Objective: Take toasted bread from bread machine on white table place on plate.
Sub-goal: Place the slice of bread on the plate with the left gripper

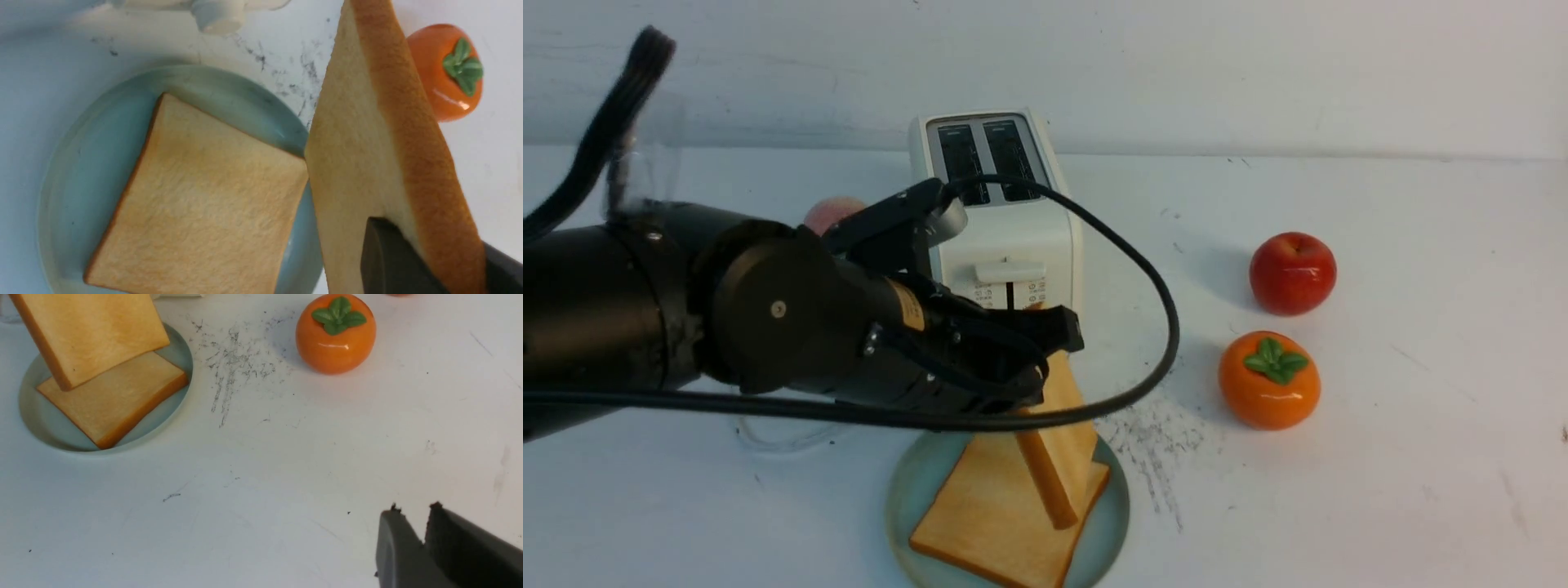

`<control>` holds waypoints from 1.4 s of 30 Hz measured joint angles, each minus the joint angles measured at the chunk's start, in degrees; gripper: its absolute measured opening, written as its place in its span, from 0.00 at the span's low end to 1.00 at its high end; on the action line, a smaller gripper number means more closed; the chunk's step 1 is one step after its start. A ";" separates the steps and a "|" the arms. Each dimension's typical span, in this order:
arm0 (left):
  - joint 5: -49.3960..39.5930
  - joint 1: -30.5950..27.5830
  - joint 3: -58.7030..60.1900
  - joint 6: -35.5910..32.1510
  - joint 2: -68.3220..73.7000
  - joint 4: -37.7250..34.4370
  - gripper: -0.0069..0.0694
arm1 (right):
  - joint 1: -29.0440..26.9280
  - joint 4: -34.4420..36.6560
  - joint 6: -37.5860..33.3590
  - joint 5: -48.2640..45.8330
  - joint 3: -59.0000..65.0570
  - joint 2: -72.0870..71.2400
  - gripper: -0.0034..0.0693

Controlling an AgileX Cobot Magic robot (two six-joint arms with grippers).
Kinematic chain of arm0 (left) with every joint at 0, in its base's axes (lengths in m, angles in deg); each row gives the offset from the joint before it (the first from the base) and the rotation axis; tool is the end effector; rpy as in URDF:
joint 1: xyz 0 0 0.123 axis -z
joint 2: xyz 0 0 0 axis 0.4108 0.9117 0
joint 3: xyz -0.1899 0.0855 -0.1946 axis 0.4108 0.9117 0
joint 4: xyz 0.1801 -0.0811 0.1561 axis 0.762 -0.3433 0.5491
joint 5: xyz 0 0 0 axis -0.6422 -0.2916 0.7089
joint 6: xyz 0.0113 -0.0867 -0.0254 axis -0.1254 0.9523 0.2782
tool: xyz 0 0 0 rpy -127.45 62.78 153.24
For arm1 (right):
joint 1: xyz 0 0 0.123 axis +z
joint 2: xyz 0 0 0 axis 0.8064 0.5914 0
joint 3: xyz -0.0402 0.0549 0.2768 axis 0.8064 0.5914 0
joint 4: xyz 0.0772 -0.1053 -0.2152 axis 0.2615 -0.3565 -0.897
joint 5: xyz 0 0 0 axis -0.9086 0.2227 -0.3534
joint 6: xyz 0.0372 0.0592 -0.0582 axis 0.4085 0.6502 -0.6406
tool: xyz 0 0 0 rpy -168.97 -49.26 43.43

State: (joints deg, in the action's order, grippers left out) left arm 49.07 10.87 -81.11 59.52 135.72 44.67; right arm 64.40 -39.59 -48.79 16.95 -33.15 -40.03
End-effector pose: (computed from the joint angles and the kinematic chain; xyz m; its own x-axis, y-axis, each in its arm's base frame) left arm 0.2547 -0.1902 0.2719 -0.8608 -0.2738 -0.4291 0.0094 0.8344 -0.5511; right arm 0.0817 0.0311 0.3010 -0.5641 -0.1523 -0.8115 -0.3424 0.9375 0.0620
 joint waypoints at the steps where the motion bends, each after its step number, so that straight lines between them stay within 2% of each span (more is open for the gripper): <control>1: -0.11 0.00 0.00 -0.29 0.95 0.00 0.22 | 0.00 0.04 0.00 0.00 0.49 0.00 0.21; 9: -0.01 0.00 -0.28 -1.31 5.03 0.48 0.22 | 0.00 0.10 0.00 0.40 1.56 0.00 0.22; 15: -2.52 0.00 -0.28 -1.26 5.91 4.53 0.22 | 0.00 0.22 0.00 0.45 1.56 0.00 0.23; 22: -3.08 0.00 -0.28 -1.13 5.97 5.62 0.22 | 0.00 0.27 0.00 0.56 1.56 0.00 0.23; 27: -4.83 0.00 -0.28 -0.78 5.97 5.67 0.32 | 0.00 1.40 0.00 0.63 1.56 0.00 0.24; 34: -6.74 0.00 -0.28 -0.78 6.34 5.84 0.55 | 0.00 2.37 0.00 1.12 1.56 0.00 0.24; 37: -6.94 0.00 -0.28 -0.78 6.53 7.20 0.60 | 0.00 2.37 0.00 1.24 1.56 0.00 0.24; 42: -7.76 0.00 -0.28 -0.54 6.53 12.07 0.62 | 0.00 2.32 0.00 1.35 1.56 0.00 0.24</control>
State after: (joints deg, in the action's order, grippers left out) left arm 41.31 10.87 -81.39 58.98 142.24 56.74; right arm 64.40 -37.27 -48.79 18.29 -31.59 -40.03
